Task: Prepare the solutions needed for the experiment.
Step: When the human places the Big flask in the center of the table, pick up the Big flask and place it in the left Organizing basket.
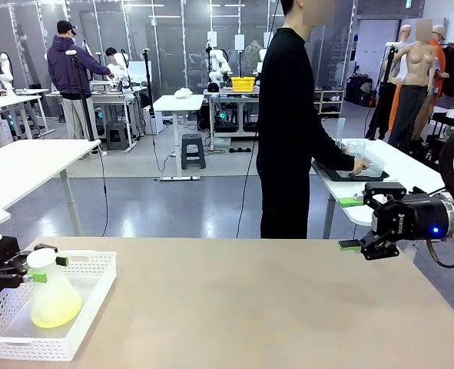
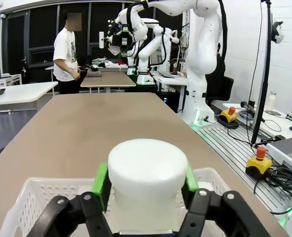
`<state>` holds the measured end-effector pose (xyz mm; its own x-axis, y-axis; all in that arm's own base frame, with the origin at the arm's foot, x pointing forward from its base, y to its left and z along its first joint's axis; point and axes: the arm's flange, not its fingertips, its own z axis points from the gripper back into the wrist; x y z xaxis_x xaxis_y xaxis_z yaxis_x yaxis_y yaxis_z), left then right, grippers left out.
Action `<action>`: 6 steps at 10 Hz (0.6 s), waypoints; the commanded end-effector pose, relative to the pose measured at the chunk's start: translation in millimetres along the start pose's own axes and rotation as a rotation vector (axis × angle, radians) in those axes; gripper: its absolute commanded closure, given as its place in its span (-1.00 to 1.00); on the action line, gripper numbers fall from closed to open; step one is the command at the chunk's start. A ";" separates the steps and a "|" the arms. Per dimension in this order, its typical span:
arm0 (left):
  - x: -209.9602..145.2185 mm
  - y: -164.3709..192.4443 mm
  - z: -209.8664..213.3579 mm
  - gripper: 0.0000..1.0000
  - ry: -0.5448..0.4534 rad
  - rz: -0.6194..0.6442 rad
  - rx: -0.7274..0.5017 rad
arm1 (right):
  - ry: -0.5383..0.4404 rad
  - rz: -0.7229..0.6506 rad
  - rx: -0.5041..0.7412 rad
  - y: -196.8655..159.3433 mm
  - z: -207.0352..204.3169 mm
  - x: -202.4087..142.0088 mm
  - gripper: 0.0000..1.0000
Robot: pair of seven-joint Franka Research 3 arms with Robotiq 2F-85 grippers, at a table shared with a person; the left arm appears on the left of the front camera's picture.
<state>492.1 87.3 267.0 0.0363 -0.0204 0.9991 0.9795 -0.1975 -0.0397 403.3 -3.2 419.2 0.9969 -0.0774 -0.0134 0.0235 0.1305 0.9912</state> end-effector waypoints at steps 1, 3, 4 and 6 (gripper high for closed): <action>2.0 -3.8 11.4 -1.00 -0.011 0.014 0.007 | -0.001 0.006 0.008 2.0 0.2 -0.5 -1.00; -0.3 -2.9 6.8 -1.00 0.001 0.002 0.014 | -0.001 0.006 0.008 2.0 0.2 -0.5 -1.00; -0.3 -2.9 6.8 -1.00 0.001 0.002 0.014 | -0.001 0.006 0.008 2.0 0.2 -0.5 -1.00; -0.3 -2.9 6.8 -1.00 0.001 0.002 0.014 | -0.001 0.006 0.008 2.0 0.2 -0.5 -1.00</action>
<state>490.2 96.6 267.1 0.0374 -0.0187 0.9991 0.9830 -0.1793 -0.0402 403.3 -3.2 419.2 0.9969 -0.0774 -0.0134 0.0235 0.1305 0.9912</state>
